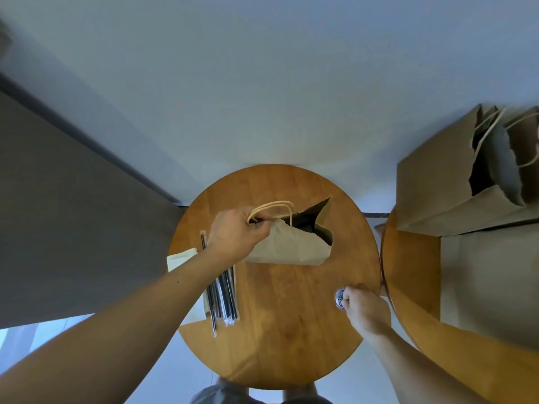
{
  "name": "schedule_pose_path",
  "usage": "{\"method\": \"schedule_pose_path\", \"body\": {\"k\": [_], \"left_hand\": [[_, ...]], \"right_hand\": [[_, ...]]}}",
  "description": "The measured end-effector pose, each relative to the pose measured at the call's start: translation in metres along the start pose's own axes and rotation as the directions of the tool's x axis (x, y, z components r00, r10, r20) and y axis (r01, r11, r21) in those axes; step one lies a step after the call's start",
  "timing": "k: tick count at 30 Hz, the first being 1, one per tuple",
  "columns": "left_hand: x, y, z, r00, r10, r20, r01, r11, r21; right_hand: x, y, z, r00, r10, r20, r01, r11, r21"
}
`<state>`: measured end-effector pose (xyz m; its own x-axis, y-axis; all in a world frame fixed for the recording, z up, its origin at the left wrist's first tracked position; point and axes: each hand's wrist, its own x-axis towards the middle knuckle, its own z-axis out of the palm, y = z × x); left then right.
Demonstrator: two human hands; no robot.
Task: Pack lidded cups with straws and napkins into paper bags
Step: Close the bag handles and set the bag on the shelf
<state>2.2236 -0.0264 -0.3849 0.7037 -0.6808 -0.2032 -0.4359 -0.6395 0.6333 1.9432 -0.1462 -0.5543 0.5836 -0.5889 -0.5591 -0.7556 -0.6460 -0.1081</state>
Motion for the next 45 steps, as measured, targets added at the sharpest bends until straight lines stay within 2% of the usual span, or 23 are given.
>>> {"method": "schedule_pose_path", "body": {"k": [5,13,19,26,32,35,40,45], "left_hand": [[0.0,-0.001,-0.002,0.998,-0.029,0.049,0.029,0.999,-0.018],[-0.001,-0.005,-0.003,0.995,-0.051,0.083,0.055,0.997,-0.046],[-0.001,-0.003,-0.004,0.996,-0.03,0.086,0.034,0.998,-0.045],[0.001,-0.002,-0.003,0.996,-0.032,0.083,0.035,0.999,-0.036],[0.004,-0.001,-0.004,0.996,-0.027,0.087,0.029,0.999,-0.019],[0.004,0.001,-0.004,0.995,-0.034,0.094,0.035,0.999,-0.008],[0.004,0.005,-0.006,0.994,-0.04,0.105,0.041,0.999,-0.007],[0.006,0.008,-0.01,0.988,-0.047,0.147,0.044,0.999,0.018]], "right_hand": [[-0.003,0.004,0.002,1.0,-0.022,-0.021,0.024,0.997,0.075],[0.002,0.0,0.003,0.998,-0.052,0.019,0.052,0.998,-0.018],[-0.001,-0.001,0.001,0.999,-0.051,-0.002,0.051,0.999,0.008],[-0.006,-0.004,-0.002,0.998,0.061,0.013,-0.062,0.965,0.253],[-0.012,0.0,-0.005,0.997,0.067,0.047,-0.08,0.909,0.409],[-0.018,0.004,-0.015,0.99,0.059,0.125,-0.105,0.907,0.408],[-0.027,0.0,-0.041,0.983,0.05,0.176,-0.129,0.872,0.473],[-0.036,-0.025,-0.08,0.996,0.02,0.087,-0.073,0.738,0.671]]}}
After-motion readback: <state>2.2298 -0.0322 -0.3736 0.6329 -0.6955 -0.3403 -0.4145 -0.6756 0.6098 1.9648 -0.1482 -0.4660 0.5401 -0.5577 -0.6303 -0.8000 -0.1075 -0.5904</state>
